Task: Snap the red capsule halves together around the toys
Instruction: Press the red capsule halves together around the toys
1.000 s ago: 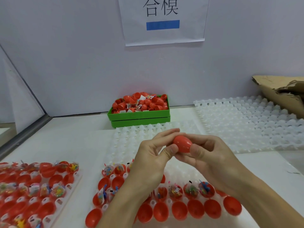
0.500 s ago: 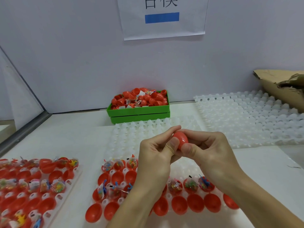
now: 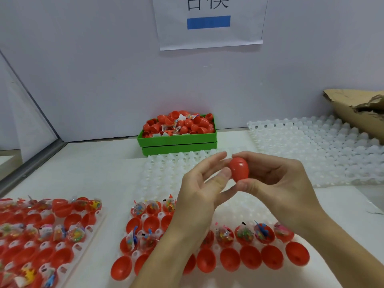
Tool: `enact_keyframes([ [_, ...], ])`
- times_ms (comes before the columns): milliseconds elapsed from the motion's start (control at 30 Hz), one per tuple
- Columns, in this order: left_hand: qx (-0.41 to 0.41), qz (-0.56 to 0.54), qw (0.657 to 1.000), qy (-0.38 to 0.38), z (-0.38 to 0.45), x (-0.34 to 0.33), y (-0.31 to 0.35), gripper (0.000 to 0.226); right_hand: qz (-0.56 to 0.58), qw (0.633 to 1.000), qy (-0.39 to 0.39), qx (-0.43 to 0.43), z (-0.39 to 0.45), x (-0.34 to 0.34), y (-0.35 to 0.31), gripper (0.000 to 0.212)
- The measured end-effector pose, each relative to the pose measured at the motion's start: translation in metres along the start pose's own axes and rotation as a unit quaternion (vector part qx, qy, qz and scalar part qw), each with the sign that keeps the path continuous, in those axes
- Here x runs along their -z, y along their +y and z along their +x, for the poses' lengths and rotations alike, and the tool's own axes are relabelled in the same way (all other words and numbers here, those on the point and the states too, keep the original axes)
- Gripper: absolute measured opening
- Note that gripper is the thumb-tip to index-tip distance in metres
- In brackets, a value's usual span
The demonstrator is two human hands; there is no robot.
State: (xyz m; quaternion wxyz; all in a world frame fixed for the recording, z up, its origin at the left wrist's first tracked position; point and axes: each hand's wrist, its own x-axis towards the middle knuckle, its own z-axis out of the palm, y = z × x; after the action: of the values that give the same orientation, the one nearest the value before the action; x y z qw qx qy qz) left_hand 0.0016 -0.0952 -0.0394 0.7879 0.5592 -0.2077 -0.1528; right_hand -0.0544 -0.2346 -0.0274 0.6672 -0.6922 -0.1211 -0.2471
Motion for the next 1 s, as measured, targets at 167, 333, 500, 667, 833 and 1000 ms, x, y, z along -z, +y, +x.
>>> enact_keyframes([
  [167,0.017,0.012,1.0,0.004,0.001,0.002,0.003,0.032,-0.183,0.982,0.022,0.041,-0.001,0.002,0.006,0.044],
  [333,0.01,-0.007,1.0,0.013,0.002,0.002,0.002,0.03,-0.271,0.958,0.022,0.092,-0.003,-0.005,0.013,0.041],
  [500,0.038,-0.094,0.995,0.019,0.001,-0.003,-0.002,0.033,-0.234,0.968,0.048,0.071,-0.004,-0.011,0.014,0.043],
  [667,-0.016,-0.019,0.999,0.035,0.002,-0.003,-0.001,0.04,-0.123,0.991,0.051,0.028,-0.005,-0.011,0.009,0.026],
  [833,-0.025,0.035,0.999,-0.021,-0.002,-0.005,-0.002,0.07,-0.031,0.998,0.045,-0.016,-0.002,-0.01,0.001,0.025],
  [1000,-0.009,0.01,0.999,-0.039,-0.003,-0.009,-0.003,0.064,-0.009,0.998,0.047,-0.036,-0.001,-0.009,-0.001,0.029],
])
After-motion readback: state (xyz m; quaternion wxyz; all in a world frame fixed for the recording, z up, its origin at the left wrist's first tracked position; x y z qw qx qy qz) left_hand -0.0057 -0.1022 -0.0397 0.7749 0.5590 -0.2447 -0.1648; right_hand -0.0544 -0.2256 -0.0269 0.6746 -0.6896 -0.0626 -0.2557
